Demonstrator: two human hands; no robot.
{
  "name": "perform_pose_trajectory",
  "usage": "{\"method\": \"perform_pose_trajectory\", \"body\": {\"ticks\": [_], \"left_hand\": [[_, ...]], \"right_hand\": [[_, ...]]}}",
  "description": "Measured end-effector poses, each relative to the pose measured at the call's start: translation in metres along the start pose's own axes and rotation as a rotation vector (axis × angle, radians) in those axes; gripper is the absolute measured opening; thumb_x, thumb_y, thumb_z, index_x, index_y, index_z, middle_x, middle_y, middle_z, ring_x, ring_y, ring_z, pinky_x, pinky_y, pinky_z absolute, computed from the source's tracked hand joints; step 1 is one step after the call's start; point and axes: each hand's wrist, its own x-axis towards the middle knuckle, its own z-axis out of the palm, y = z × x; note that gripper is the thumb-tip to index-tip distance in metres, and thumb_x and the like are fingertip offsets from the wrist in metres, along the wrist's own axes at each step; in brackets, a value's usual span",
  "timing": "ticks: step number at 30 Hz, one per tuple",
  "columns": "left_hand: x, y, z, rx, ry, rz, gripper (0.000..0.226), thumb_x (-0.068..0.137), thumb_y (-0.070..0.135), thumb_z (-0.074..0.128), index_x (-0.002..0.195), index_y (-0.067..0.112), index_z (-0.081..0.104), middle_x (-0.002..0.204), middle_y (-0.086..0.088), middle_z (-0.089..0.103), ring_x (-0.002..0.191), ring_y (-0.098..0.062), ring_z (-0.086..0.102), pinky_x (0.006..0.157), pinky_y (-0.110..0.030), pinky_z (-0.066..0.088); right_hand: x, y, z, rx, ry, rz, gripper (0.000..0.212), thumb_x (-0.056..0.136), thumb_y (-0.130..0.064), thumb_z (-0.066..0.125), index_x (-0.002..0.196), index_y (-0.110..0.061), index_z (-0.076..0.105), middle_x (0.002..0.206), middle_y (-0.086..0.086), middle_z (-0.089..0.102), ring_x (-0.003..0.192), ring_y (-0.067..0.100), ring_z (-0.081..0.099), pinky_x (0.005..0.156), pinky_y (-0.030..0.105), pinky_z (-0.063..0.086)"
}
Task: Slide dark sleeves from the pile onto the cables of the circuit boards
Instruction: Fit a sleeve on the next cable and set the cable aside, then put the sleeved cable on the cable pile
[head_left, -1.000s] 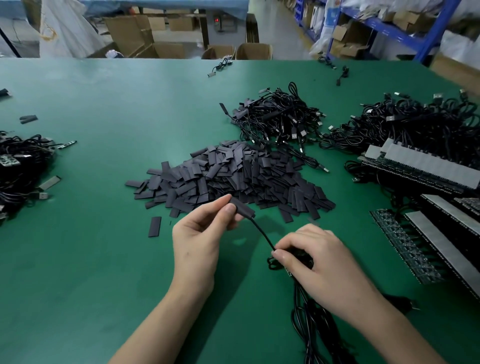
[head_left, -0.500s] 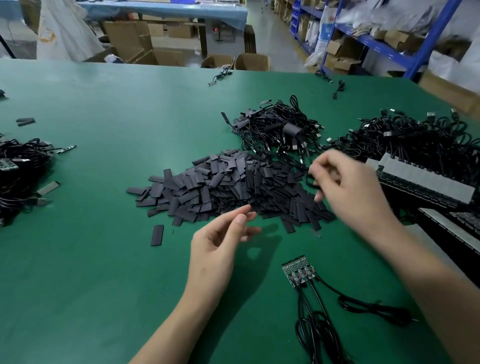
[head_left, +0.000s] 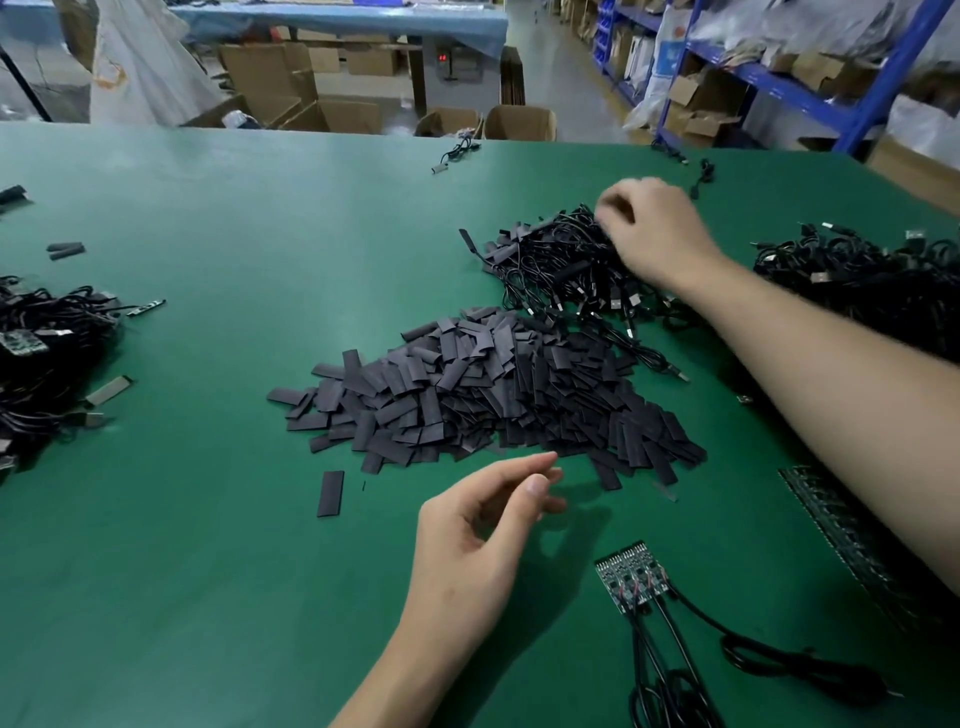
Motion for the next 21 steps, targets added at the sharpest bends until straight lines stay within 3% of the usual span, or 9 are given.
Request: {"method": "perform_pose_trajectory", "body": {"ticks": [4,8,13,16,21], "left_hand": [[0.001,0.000,0.002,-0.018,-0.007,-0.005,0.029,0.092,0.041,0.061,0.111,0.026,0.077,0.104,0.007,0.079,0.090,-0.016,0.077,0.079,-0.020,0.057],[0.001,0.000,0.005,0.001,-0.018,-0.008,0.030,0.093,0.043,0.060,0.110,0.025,0.077,0.102,0.006,0.079,0.089,-0.016,0.077,0.080,-0.022,0.057],[0.001,0.002,0.004,0.018,0.003,-0.005,0.028,0.095,0.040,0.060,0.109,0.024,0.078,0.101,0.005,0.079,0.088,-0.017,0.077,0.078,-0.021,0.056],[0.001,0.002,0.004,0.035,0.014,-0.002,0.021,0.099,0.029,0.059,0.106,0.023,0.078,0.099,0.005,0.080,0.087,-0.018,0.077,0.077,-0.023,0.057],[0.002,0.002,0.006,0.044,0.004,-0.004,0.022,0.098,0.026,0.058,0.105,0.019,0.077,0.098,0.004,0.080,0.084,-0.017,0.077,0.075,-0.022,0.057]], "right_hand": [[-0.075,0.032,0.025,-0.236,0.050,-0.104,0.018,0.100,-0.033,0.064,0.102,-0.016,0.070,0.099,0.002,0.064,0.087,0.020,0.059,0.072,0.032,0.048],[-0.103,0.061,0.045,-0.399,-0.128,0.061,0.033,0.100,-0.044,0.064,0.118,-0.017,0.065,0.119,0.006,0.058,0.086,0.021,0.056,0.064,0.032,0.046],[-0.092,0.065,0.051,-0.362,-0.069,0.134,0.033,0.100,-0.033,0.065,0.126,-0.013,0.057,0.122,0.011,0.059,0.099,0.030,0.063,0.066,0.035,0.044],[-0.090,0.059,0.048,-0.318,-0.060,0.133,0.027,0.101,-0.033,0.065,0.120,-0.015,0.063,0.122,0.009,0.059,0.104,0.029,0.061,0.073,0.035,0.046],[-0.109,0.028,0.047,-0.039,-0.054,-0.074,0.019,0.098,-0.041,0.066,0.106,-0.025,0.071,0.100,-0.008,0.056,0.086,0.013,0.053,0.075,0.028,0.038]]}}
